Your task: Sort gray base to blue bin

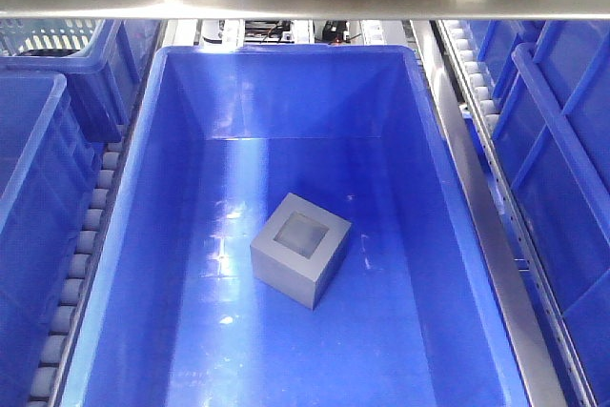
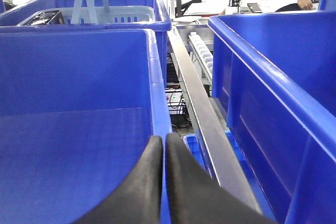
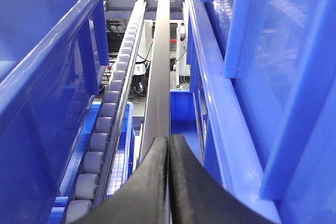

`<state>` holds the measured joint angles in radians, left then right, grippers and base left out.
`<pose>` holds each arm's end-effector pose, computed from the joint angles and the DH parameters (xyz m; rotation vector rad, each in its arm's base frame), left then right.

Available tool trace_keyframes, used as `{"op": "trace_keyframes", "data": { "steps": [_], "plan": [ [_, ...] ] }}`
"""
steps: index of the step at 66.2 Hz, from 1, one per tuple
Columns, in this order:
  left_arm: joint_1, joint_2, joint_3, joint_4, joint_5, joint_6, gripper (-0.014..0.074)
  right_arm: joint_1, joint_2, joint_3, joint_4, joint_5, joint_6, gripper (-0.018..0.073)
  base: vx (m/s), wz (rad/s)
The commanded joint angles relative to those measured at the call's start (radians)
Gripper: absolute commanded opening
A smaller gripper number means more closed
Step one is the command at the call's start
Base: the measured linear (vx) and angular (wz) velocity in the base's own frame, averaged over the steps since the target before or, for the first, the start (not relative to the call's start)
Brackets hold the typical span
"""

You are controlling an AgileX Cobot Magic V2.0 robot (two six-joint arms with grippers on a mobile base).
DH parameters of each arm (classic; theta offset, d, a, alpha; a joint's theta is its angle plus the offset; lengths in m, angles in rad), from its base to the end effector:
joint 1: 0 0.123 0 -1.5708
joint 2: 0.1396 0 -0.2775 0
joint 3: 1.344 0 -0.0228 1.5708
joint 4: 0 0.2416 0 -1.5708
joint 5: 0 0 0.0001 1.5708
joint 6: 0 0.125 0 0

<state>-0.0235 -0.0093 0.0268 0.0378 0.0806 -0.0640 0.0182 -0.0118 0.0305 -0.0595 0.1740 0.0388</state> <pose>0.0893 -0.0017 0.1972 -0.0046 1.5818 -0.0366 0.0885 0.0003 0.1844 -0.0241 1.6758 -0.0098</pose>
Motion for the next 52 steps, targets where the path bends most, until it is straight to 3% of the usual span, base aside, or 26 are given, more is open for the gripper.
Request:
{"op": "trace_keyframes", "data": {
  "steps": [1, 52],
  "plan": [
    [-0.003, -0.017, 0.030, -0.009, -0.070, 0.002, -0.0006, -0.005, -0.012, 0.014, -0.006, -0.075, -0.005, -0.0009, 0.00, 0.00],
    [-0.003, -0.016, 0.030, -0.009, -0.070, 0.002, -0.0006, -0.005, -0.012, 0.014, -0.006, -0.075, -0.005, -0.0009, 0.00, 0.00]
  ]
}}
